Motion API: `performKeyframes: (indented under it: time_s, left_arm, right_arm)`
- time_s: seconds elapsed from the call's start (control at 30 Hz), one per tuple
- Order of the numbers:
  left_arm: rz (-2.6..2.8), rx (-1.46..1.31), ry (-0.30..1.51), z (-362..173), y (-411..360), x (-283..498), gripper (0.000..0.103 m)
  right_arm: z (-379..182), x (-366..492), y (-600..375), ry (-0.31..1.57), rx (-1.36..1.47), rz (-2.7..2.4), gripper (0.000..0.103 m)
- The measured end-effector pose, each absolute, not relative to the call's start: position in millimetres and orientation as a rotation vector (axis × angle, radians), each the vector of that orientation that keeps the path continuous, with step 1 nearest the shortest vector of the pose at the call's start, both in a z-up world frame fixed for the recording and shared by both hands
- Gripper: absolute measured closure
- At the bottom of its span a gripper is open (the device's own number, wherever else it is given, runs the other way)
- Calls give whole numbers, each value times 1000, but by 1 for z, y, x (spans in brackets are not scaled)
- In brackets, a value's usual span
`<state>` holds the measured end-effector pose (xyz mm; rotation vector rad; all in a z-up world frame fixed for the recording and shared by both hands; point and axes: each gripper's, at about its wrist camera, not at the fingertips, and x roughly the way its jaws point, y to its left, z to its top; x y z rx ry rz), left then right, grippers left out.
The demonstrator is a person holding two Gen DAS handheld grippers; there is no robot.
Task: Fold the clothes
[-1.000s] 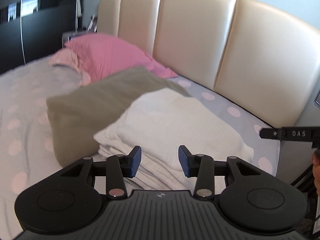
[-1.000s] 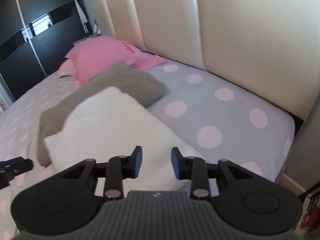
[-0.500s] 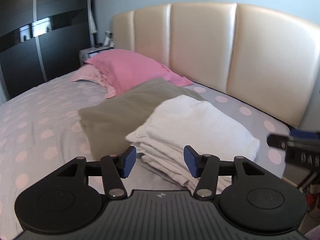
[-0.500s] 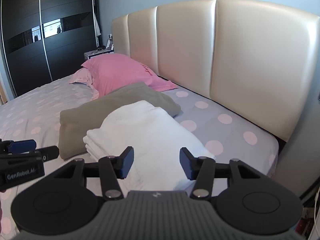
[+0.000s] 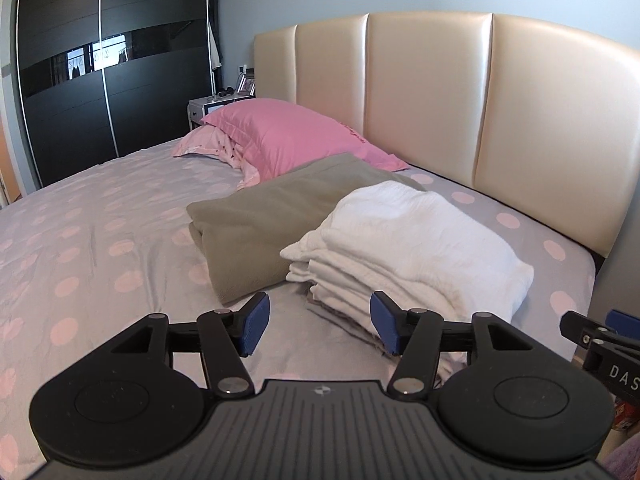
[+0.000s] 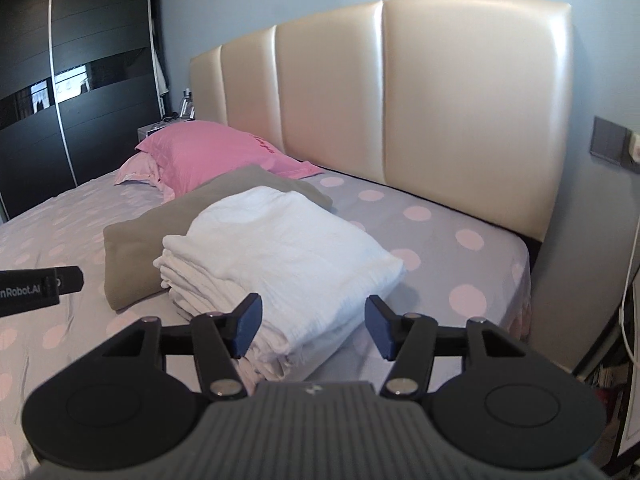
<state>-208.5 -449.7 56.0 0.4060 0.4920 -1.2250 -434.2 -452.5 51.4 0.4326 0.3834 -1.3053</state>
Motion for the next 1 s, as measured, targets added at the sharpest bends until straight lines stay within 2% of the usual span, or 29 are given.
performKeyframes:
  time_s: [0.23,1.0]
  left_arm:
    - [-1210,426,503,38,-446,-214,45]
    - [-1238,477,536,13,-449,-228,44]
  right_arm:
    - [35,-436,-455,389,480,-1323,43]
    - [30,-420,-452,402,430,-1322,40]
